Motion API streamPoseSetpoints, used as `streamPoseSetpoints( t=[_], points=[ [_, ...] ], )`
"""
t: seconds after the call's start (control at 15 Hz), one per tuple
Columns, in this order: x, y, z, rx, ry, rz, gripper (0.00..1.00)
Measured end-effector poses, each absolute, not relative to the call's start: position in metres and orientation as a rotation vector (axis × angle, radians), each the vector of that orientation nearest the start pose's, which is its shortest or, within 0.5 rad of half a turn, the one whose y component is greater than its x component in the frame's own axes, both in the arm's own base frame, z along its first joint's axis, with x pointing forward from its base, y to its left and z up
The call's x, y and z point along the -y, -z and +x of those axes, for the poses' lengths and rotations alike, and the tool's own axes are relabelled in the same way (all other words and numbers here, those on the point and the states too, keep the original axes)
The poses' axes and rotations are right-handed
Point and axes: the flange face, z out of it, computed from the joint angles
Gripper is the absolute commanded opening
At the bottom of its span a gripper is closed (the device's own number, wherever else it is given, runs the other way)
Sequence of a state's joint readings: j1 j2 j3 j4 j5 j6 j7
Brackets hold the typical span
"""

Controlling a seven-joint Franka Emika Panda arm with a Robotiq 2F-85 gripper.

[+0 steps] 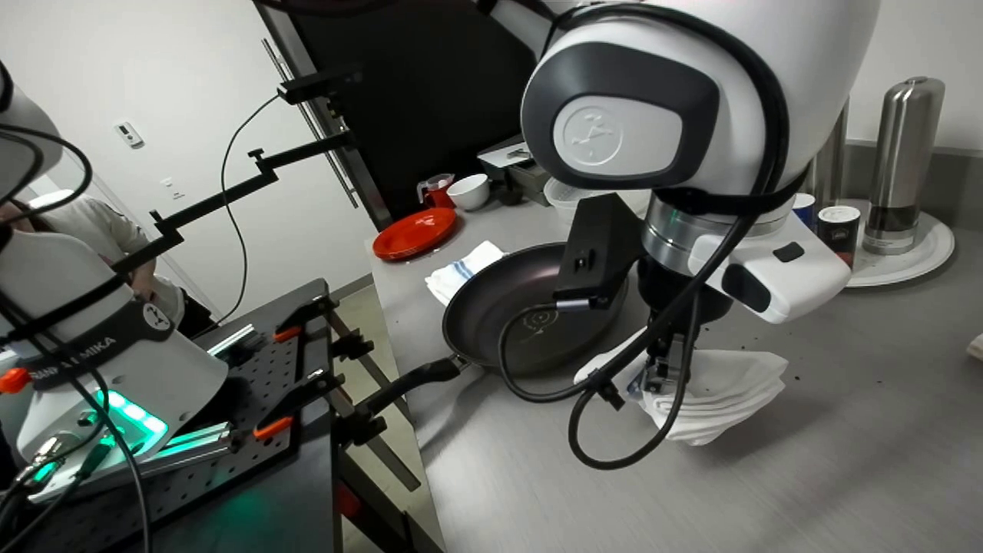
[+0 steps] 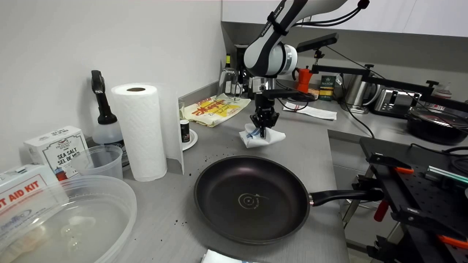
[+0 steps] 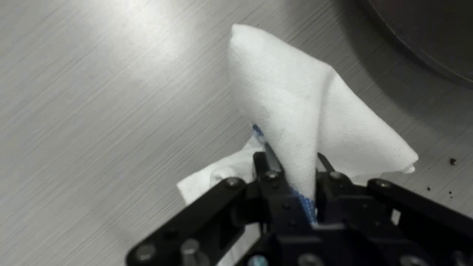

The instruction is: Use the white towel wipe the black pan

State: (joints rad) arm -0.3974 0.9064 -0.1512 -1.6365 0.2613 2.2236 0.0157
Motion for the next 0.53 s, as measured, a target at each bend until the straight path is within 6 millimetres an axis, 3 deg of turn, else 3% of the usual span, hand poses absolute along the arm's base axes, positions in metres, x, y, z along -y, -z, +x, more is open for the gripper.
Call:
streamPoseSetpoints(
  t=[0.33, 0.53],
  points=[
    [0.318, -0.061, 0.542, -1.039, -0.498, -2.766, 0.78],
    [0.315, -0.076, 0.545, -1.029, -0.508, -2.753, 0.98]
  ],
)
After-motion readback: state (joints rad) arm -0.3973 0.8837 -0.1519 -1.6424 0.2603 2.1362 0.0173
